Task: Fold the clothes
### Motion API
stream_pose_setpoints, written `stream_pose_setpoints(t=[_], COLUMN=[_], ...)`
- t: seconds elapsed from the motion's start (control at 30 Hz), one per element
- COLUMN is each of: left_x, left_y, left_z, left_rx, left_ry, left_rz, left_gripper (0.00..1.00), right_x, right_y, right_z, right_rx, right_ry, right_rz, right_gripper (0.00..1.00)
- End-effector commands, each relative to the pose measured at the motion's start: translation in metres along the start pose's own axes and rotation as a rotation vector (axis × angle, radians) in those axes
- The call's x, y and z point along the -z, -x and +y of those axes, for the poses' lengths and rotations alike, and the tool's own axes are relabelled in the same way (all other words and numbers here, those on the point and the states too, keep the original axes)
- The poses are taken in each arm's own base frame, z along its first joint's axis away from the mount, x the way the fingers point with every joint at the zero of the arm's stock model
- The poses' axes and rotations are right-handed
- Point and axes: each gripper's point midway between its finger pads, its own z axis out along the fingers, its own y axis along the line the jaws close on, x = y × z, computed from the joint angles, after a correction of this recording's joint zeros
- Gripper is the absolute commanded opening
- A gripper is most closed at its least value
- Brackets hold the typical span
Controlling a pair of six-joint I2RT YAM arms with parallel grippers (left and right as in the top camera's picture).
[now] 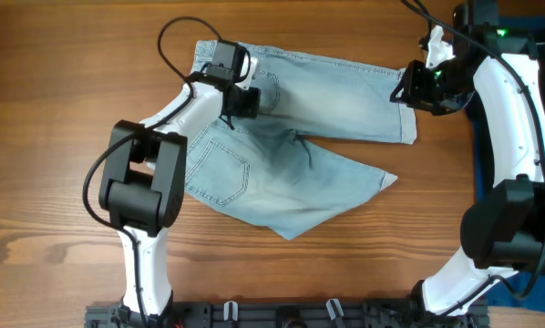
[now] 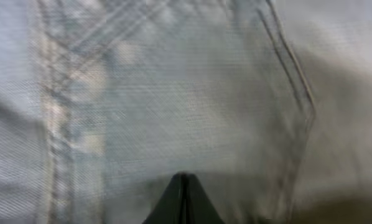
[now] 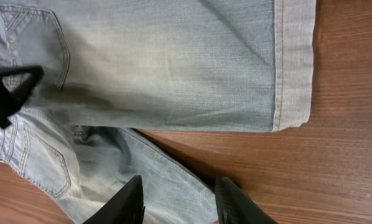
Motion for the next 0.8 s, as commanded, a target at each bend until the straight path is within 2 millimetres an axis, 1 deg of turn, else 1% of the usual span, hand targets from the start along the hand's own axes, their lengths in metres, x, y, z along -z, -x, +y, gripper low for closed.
stream_pose_setpoints(t=[0.0, 0.1, 0.2, 0.3, 0.43, 0.47, 0.53, 0.6, 0.63, 0.67, 0.73, 0.77], left_x=[-0.025, -0.024, -0.017, -0.01, 0.001, 0.004, 0.012, 0.024, 0.03, 0.041, 0.06, 0.077], left_y=[-0.007, 0.004, 0.011, 0.01, 0.001, -0.003, -0.01, -0.014, -0.012, -0.006, 0.008, 0.019], left_z=[0.056, 0.081, 0.118, 0.15, 0.196, 0.207, 0.23, 0.244, 0.246, 0.247, 0.242, 0.237], left_rx=[0.18, 0.25, 0.323, 0.391, 0.471, 0.499, 0.594, 0.674, 0.689, 0.701, 0.705, 0.701], left_ry=[0.187, 0.202, 0.229, 0.249, 0.292, 0.302, 0.321, 0.319, 0.297, 0.263, 0.209, 0.184], left_rz=[-0.021, -0.074, -0.12, -0.133, -0.14, -0.141, -0.147, -0.142, -0.139, -0.143, -0.163, -0.185], left_gripper=[0.06, 0.06, 0.06, 0.05, 0.05, 0.06, 0.15, 0.22, 0.31, 0.43, 0.65, 0.77], right_x=[-0.001, -0.002, -0.002, -0.003, -0.003, -0.003, -0.005, -0.007, -0.009, -0.012, -0.019, -0.025], right_y=[0.0, -0.001, -0.003, -0.005, -0.006, -0.006, -0.006, -0.006, -0.006, -0.005, -0.004, -0.002], right_z=[0.006, 0.007, 0.007, 0.006, 0.007, 0.008, 0.012, 0.017, 0.021, 0.026, 0.036, 0.043], right_rx=[-0.01, -0.006, -0.009, -0.011, -0.006, 0.01, 0.033, 0.055, 0.068, 0.077, 0.104, 0.123], right_ry=[0.018, 0.017, 0.017, 0.015, 0.015, 0.016, 0.014, 0.017, 0.019, 0.022, 0.028, 0.032], right_rz=[0.004, 0.006, 0.014, 0.022, 0.024, 0.025, 0.023, 0.023, 0.021, 0.022, 0.02, 0.018], right_gripper=[0.41, 0.43, 0.44, 0.45, 0.45, 0.47, 0.5, 0.52, 0.54, 0.56, 0.6, 0.65])
